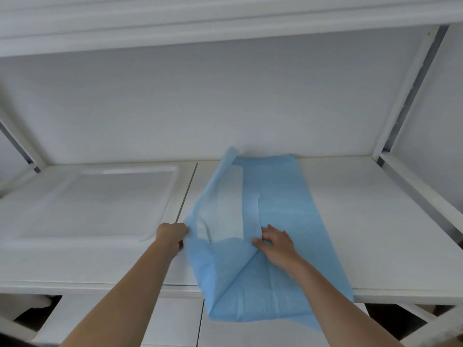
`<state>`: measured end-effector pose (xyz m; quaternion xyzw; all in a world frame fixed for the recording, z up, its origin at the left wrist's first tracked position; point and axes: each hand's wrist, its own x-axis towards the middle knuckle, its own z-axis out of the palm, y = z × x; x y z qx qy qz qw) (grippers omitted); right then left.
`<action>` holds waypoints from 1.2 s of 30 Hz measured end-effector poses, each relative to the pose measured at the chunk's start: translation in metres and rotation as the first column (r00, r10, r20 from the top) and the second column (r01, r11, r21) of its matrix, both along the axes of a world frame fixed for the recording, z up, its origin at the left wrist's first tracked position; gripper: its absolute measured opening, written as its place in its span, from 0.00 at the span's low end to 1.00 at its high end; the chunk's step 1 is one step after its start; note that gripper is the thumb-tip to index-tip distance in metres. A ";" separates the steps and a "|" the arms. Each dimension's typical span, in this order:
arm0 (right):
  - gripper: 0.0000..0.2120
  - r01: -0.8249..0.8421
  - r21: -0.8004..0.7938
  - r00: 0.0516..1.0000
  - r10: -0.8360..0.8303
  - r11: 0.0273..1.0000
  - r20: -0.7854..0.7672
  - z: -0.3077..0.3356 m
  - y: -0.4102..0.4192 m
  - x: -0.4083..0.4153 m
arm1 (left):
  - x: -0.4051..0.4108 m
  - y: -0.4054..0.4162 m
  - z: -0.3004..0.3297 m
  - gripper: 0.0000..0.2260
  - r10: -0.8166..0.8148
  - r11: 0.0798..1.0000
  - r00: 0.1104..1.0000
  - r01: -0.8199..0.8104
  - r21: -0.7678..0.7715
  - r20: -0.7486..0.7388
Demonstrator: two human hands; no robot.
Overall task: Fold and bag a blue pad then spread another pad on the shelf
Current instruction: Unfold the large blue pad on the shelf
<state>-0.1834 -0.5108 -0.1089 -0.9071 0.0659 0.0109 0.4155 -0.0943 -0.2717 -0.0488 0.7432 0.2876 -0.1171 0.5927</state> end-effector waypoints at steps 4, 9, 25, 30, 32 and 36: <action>0.12 0.007 -0.035 1.000 -0.006 0.999 0.011 0.000 0.002 0.000 | 0.003 0.036 0.003 0.05 0.024 0.960 1.000 -0.022 0.280 -0.006; 0.12 0.019 -0.065 1.000 -0.018 0.998 0.016 -0.001 0.004 0.000 | -0.009 0.038 0.011 0.11 -0.194 0.663 0.981 0.126 0.738 0.007; 0.15 0.239 0.326 0.962 -0.269 0.915 0.049 0.023 0.002 -0.013 | -0.008 -0.016 0.028 0.42 -0.646 -0.268 0.234 0.821 0.503 -0.727; 0.16 0.257 0.328 0.957 -0.286 0.909 0.041 0.023 0.001 -0.013 | -0.013 -0.018 0.029 0.58 -0.438 -0.393 0.221 0.824 0.407 -0.871; 0.16 0.254 0.344 0.961 -0.277 0.904 0.017 0.023 0.000 -0.014 | -0.018 -0.022 0.027 0.54 -0.520 -0.390 0.295 0.752 0.531 -0.801; 0.18 0.195 0.424 0.977 -0.215 0.884 -0.002 0.024 0.000 -0.018 | -0.022 -0.037 0.017 0.41 -0.825 -0.098 0.268 0.799 0.593 -0.498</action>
